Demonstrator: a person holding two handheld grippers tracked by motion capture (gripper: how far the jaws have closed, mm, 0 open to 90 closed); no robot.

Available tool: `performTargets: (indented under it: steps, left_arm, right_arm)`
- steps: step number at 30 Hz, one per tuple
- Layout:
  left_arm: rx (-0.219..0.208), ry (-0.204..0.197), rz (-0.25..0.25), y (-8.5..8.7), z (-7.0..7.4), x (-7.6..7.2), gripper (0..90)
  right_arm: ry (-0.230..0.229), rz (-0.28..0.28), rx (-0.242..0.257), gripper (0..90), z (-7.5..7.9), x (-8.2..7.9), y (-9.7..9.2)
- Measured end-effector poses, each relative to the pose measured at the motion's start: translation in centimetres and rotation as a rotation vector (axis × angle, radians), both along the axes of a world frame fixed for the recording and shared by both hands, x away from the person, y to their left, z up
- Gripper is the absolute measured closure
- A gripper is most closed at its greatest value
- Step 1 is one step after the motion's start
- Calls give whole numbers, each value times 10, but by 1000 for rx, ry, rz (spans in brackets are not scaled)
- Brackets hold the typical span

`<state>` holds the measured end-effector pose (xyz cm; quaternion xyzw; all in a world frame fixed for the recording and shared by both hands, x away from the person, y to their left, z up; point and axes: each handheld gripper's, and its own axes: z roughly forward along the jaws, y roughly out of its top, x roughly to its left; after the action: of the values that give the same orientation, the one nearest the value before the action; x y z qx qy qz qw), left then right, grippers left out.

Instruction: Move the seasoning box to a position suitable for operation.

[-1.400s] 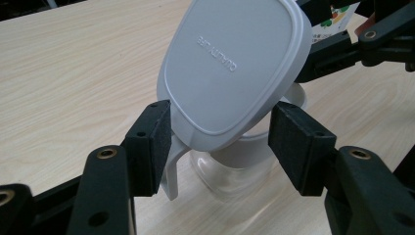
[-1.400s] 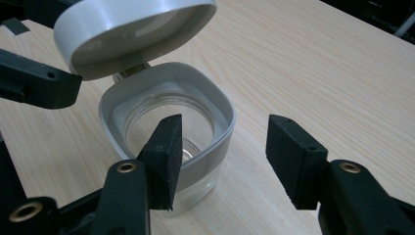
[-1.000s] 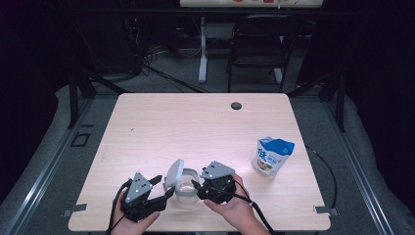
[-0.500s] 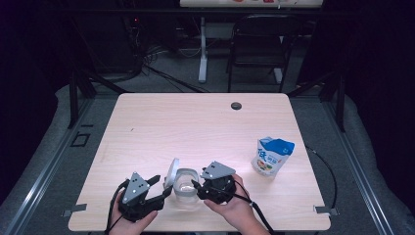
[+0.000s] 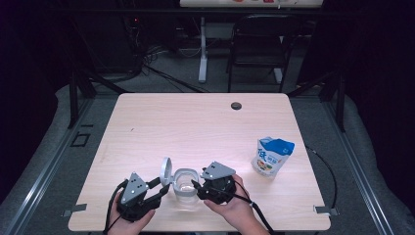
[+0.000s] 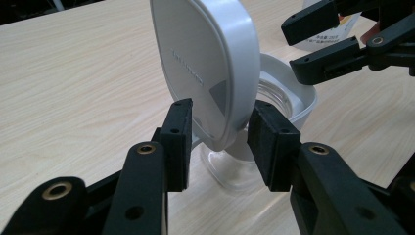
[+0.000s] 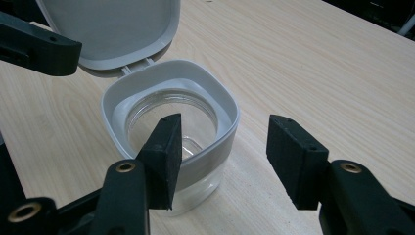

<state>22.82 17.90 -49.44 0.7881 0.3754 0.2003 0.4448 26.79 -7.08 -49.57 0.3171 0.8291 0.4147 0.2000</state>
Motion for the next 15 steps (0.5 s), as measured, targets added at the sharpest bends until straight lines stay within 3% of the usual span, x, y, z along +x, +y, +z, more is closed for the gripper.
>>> performTargets:
  steps: [11, 15]
  left_arm:
    - [-5, 1, 5, 5, -1, -1, 601]
    - [-6, -7, 6, 6, -3, -2, 551]
  right_arm:
    - [0, 0, 1, 479, 0, 0, 0]
    - [1, -4, 5, 480, 0, 0, -1]
